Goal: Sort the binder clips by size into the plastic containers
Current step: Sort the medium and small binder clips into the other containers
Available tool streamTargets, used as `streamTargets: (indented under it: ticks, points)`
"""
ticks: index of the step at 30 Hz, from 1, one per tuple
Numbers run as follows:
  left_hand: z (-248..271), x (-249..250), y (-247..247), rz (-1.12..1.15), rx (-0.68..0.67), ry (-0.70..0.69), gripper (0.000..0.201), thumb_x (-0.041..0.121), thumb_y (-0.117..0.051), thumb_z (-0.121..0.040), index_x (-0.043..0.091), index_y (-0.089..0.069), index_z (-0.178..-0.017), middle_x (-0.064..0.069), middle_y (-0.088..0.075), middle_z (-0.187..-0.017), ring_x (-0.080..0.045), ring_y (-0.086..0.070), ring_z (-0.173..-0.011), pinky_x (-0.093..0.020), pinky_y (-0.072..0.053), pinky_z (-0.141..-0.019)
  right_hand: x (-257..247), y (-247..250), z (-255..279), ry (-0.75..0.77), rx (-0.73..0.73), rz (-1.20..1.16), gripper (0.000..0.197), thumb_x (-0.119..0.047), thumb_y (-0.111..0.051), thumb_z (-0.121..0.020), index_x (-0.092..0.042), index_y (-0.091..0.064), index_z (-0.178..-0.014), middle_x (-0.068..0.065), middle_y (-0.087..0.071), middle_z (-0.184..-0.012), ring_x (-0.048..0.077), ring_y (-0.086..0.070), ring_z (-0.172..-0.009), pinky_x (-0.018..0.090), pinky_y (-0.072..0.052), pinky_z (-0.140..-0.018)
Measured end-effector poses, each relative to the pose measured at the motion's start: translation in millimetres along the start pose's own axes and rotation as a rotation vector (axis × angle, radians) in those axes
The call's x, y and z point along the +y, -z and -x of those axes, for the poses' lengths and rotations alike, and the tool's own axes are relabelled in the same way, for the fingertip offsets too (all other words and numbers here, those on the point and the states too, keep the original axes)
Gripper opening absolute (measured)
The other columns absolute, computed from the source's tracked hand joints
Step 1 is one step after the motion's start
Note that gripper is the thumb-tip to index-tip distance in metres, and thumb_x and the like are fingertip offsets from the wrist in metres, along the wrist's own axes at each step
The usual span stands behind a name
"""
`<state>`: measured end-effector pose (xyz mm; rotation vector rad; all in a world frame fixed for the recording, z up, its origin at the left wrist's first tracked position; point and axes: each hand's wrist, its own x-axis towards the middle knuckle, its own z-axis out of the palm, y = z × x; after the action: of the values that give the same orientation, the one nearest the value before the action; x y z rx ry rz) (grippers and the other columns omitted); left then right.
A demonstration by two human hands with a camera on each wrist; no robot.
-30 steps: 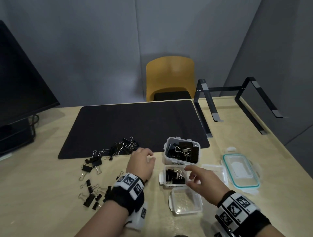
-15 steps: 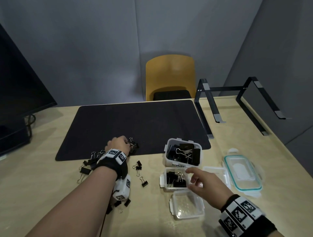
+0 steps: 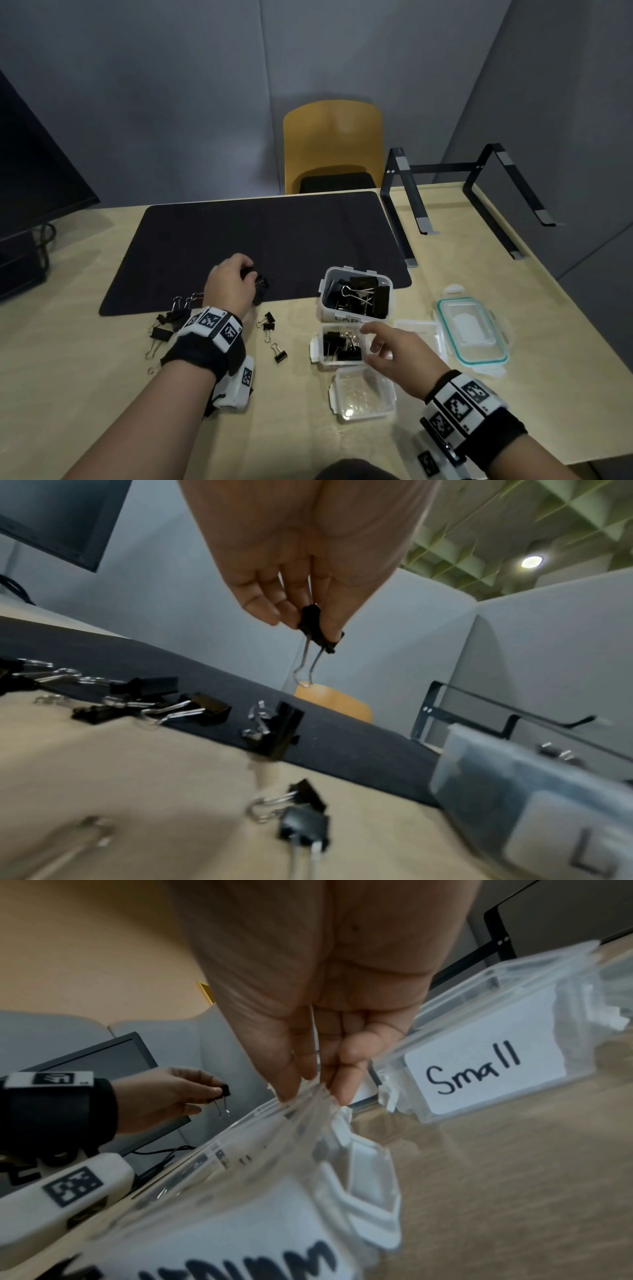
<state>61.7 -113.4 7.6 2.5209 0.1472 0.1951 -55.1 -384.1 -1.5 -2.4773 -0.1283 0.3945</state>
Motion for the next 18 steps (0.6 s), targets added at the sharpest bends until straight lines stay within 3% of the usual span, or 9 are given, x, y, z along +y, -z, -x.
streamTargets:
  ticks: [4,8,11,15,18]
  points:
    - [25.3,21.8,5.2,0.179,-0.030,-0.040,0.019,0.016,-0.062,-0.088,0.018,-0.065,-0.107,0.003,-0.065,-0.100,-0.013,-0.061,-0.095,-0.030,-0.050,-0.086,-1.0,0.3,-0.5,-0.002,0.001,-0.007,0.037,-0.028,-0.059,-0.087,-0.031,-0.050,-0.124,-0.009,-0.059,-0.091,0.007,-0.058,-0.082,0.018,-0.045,-0.077]
    - [58.7,39.4,-4.8,0.355,-0.234,0.007,0.014,0.014,-0.066,-0.086,0.023,-0.066,-0.096,0.011,-0.065,-0.089,-0.006,-0.061,-0.087,-0.019,-0.048,-0.080,-0.8,0.5,0.0,0.002,0.007,-0.017,0.037,-0.027,-0.060,-0.087,-0.029,-0.051,-0.123,-0.009,-0.058,-0.090,0.009,-0.059,-0.082,0.023,-0.047,-0.079]
    - [78.5,47.5,-16.9,0.467,-0.352,0.021,0.018,0.011,-0.069,-0.083,0.029,-0.065,-0.083,0.008,-0.067,-0.085,-0.007,-0.064,-0.084,-0.021,-0.052,-0.080,-1.1,1.0,0.5,0.004,0.007,-0.019,0.037,-0.027,-0.060,-0.087,-0.029,-0.051,-0.123,-0.008,-0.059,-0.090,0.010,-0.059,-0.083,0.025,-0.049,-0.081]
    - [93.1,56.3,-31.3,0.401,-0.384,-0.012,0.024,0.014,-0.070,-0.082,0.037,-0.063,-0.079,0.012,-0.066,-0.081,-0.005,-0.061,-0.078,-0.015,-0.046,-0.071,-2.4,0.9,0.0,0.008,0.012,-0.023,0.038,-0.026,-0.060,-0.087,-0.028,-0.051,-0.123,-0.008,-0.058,-0.089,0.010,-0.058,-0.082,0.025,-0.048,-0.081]
    - [96.5,59.8,-39.3,0.244,-0.397,-0.050,0.015,0.023,-0.068,-0.084,0.037,-0.064,-0.081,0.012,-0.063,-0.085,-0.006,-0.058,-0.080,-0.014,-0.040,-0.067,-2.7,1.2,0.3,0.011,0.017,-0.029,0.038,-0.025,-0.061,-0.086,-0.026,-0.051,-0.123,-0.008,-0.058,-0.088,0.010,-0.056,-0.080,0.026,-0.047,-0.081]
